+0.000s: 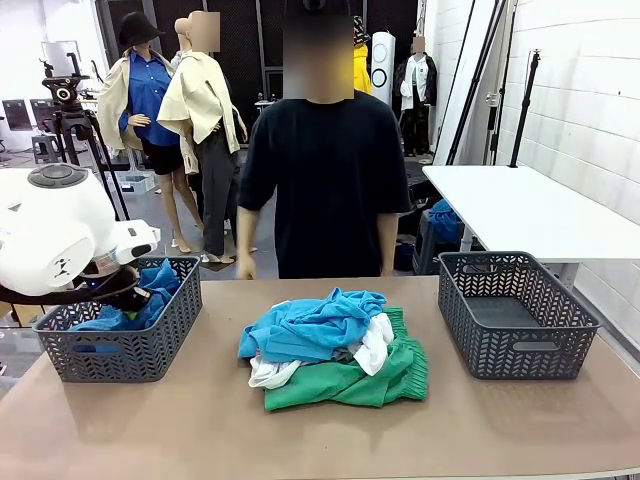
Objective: Sort the tops and bottoms.
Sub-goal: Sort the clothes according to human instructions, then lift clothes from the center of the table with your right hand.
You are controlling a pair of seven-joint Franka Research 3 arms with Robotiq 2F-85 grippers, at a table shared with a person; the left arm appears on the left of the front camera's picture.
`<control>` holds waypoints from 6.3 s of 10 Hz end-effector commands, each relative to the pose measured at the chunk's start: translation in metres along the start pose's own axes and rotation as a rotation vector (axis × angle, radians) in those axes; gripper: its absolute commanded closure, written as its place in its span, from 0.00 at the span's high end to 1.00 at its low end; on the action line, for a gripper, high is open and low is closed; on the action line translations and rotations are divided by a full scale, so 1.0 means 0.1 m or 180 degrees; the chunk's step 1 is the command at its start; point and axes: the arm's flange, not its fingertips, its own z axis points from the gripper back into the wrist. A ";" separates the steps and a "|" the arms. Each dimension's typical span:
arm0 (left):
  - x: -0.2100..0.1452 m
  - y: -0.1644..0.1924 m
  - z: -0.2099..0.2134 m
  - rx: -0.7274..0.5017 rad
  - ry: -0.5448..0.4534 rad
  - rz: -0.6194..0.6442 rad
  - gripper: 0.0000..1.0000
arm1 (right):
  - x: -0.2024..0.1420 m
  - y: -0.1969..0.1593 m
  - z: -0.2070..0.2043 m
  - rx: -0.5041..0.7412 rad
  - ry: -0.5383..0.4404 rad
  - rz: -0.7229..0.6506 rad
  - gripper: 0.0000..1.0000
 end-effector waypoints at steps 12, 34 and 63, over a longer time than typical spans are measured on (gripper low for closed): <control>0.36 0.43 0.69 -0.0378 0.0011 0.0025 1.00 | 0.02 -0.01 0.00 0.0004 0.0021 0.0023 1.00; -0.10 3.56 1.23 0.0139 0.0072 0.1446 1.00 | 0.58 0.51 0.40 0.0198 -0.0351 0.0224 1.00; -0.10 3.56 1.23 0.0139 0.0072 0.1446 1.00 | -0.16 5.76 0.98 0.2936 0.0949 0.3538 1.00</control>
